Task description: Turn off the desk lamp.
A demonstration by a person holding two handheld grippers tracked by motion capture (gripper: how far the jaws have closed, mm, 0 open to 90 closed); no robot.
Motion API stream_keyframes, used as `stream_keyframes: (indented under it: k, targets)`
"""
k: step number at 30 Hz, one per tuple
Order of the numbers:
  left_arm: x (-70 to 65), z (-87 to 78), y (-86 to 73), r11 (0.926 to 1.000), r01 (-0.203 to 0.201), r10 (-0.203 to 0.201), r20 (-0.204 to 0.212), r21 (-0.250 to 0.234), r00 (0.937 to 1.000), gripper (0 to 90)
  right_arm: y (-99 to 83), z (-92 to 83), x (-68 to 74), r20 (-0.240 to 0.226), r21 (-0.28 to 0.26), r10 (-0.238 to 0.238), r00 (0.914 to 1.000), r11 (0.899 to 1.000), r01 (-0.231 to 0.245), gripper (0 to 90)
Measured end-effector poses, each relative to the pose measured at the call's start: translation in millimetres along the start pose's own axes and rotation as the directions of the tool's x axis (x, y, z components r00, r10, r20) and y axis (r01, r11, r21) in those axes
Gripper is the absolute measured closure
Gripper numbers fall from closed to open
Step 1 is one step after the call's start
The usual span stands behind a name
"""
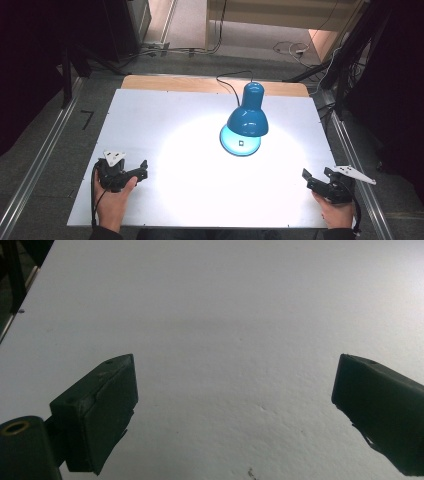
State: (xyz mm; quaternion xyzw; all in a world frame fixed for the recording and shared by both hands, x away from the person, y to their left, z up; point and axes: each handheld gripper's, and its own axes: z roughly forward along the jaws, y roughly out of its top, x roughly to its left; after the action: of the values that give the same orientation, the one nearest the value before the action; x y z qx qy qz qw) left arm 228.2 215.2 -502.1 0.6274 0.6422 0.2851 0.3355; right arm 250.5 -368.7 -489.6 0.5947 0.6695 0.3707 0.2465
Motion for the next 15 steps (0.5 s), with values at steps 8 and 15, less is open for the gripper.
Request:
stream_keyframes:
  k: [8, 15]
  targets:
    - [2.4, -1.2, -0.8, 0.9996, 0.029, -0.028, 0.021, -0.009, 0.9994, 5.1, 0.8, 0.8, 2.7, -0.003, -0.002, -0.005, 1.0, 1.0, 0.005, 14.4]
    - [2.7, -0.9, -1.3, 0.9995, 0.031, -0.03, 0.029, -0.006, 0.9991, 5.1, 5.3, -2.9, 5.2, -0.016, -0.047, 0.014, 0.9998, 0.999, -0.015, 9.6]
